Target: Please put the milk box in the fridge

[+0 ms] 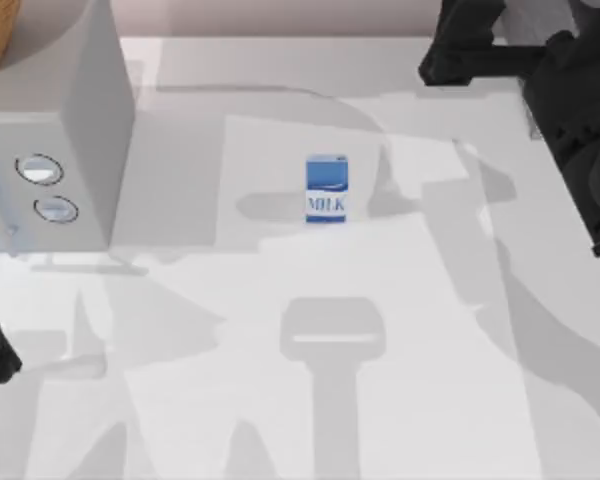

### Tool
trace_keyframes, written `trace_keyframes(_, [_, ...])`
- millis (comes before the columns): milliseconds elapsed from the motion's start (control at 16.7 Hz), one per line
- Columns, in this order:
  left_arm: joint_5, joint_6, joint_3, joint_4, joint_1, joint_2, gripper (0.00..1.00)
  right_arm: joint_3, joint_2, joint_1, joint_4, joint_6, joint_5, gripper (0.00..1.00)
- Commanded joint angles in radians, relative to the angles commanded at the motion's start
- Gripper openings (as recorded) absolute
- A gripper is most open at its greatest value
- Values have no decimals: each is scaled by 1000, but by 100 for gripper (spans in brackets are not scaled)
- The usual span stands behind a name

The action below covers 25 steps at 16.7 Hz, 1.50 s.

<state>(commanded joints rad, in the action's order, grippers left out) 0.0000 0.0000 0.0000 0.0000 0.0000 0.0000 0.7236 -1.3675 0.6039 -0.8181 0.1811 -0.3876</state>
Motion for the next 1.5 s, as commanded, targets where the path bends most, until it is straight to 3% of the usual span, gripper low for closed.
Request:
trace_keyframes(360, [0,0,0,0,0,0,100,256,-552,151,-167,68,-225,100])
trace_keyframes(780, [0,0,0,0,0,0,100,380,-952,217,-162,68,-416,100])
trace_keyframes(1020, [0,0,0,0,0,0,100,400,-1027,228,-143,58,-456,100])
trace_keyframes(1500, [0,0,0,0,0,0,100,436,-1049,208,-135,49,-437,100])
